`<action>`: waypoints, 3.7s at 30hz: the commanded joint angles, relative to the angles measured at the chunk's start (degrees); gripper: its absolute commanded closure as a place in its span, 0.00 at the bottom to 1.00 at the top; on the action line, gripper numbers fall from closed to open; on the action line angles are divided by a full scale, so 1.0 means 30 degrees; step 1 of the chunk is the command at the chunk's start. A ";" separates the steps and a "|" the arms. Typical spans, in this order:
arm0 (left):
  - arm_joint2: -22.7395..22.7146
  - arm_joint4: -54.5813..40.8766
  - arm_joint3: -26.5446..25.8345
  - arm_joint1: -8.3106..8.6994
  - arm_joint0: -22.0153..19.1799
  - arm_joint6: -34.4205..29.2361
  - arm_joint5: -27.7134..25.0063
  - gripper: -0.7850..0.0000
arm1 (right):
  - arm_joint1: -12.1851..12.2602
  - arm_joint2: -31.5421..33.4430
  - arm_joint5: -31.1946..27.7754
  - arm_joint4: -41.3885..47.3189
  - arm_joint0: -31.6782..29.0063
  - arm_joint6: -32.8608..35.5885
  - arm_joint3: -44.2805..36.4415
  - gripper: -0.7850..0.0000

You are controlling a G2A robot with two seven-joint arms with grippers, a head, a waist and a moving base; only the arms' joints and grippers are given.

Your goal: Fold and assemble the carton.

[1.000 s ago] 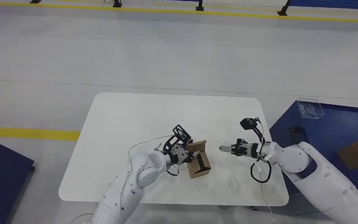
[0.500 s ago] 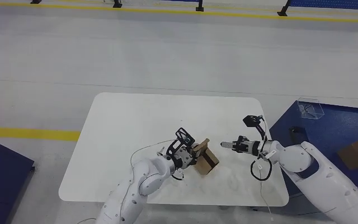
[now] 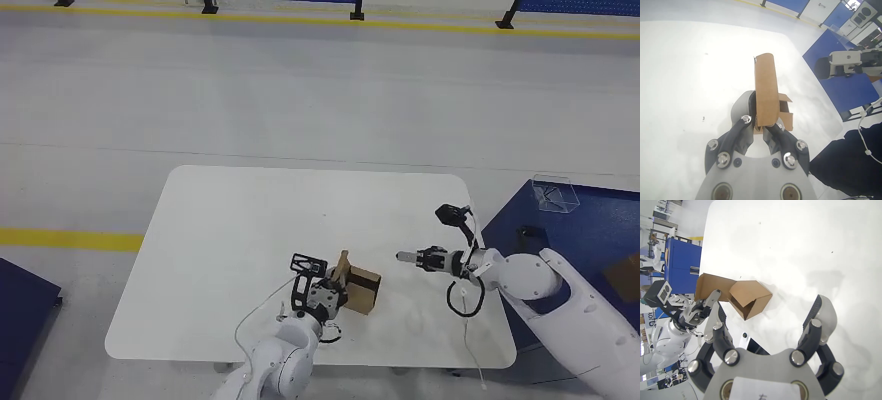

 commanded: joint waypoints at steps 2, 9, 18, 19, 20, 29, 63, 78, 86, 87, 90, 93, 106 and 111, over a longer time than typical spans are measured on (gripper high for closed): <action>0.0150 0.0007 -0.0001 -0.0037 0.0148 0.0019 0.0049 0.00 | -0.0295 -0.0574 0.0330 -0.0344 0.0617 0.0402 0.0305 0.00; 0.0473 0.1584 -0.0493 0.0088 0.0459 -0.0029 -0.0921 0.00 | -0.1332 -0.2723 0.0627 -0.1650 0.2057 0.0471 0.1345 0.00; 0.1191 0.2479 0.0651 -0.0127 -0.0507 -0.1354 -0.0818 0.00 | -0.2884 -0.5421 0.0365 -0.2588 0.3459 0.0387 0.3130 0.00; 0.1235 0.2426 0.0792 -0.0177 -0.0617 -0.1377 -0.0632 0.00 | -0.3023 -0.5608 0.0336 -0.2685 0.3562 0.0349 0.3319 0.00; 0.1293 0.2302 0.0887 -0.0227 -0.0696 -0.1342 -0.0542 0.00 | -0.3153 -0.5756 0.0327 -0.2719 0.3641 0.0274 0.3512 0.00; 0.1428 0.2696 0.1608 -0.0466 -0.1150 -0.1462 0.0532 0.00 | -0.3857 -0.6232 0.0091 -0.3330 0.4159 0.0333 0.4721 0.00; 0.0381 0.4536 0.0491 -0.0327 -0.1257 -0.0482 -0.3703 0.00 | -0.3736 -0.3063 -0.0041 -0.4150 0.2604 0.1364 0.3431 0.00; 0.0218 0.5320 0.0166 0.0308 -0.2058 -0.2373 -1.1247 0.00 | -0.3724 -0.2400 -0.0207 -0.4820 0.1469 0.1481 0.2990 0.00; 0.0680 0.5658 0.0118 0.0376 -0.2033 -0.2332 -1.1754 0.00 | -0.3844 -0.2245 -0.0403 -0.5039 0.1318 0.1643 0.2972 0.00; 0.0788 0.5887 0.0123 0.0376 -0.2030 -0.2267 -1.1657 0.00 | -0.3860 -0.2229 -0.0409 -0.5063 0.1287 0.1639 0.2959 0.00; 0.1082 0.6316 0.0295 0.0363 -0.2073 -0.2266 -1.1468 0.00 | -0.3904 -0.2164 -0.0440 -0.5095 0.1205 0.1668 0.2915 0.00; 0.1286 0.6446 0.0485 0.0348 -0.2134 -0.2232 -1.1426 0.00 | -0.3948 -0.2118 -0.0507 -0.5137 0.1122 0.1738 0.2857 0.00; 0.1665 0.7174 0.1295 0.0311 -0.2506 -0.2196 -1.0810 0.00 | -0.3979 -0.1133 -0.0720 -0.4536 0.0716 0.1812 0.2722 0.00; 0.1263 0.7077 0.1186 0.0417 -0.2404 -0.2119 -1.0782 0.00 | -0.3434 0.0957 -0.0534 -0.4179 -0.0344 0.2022 0.1873 0.00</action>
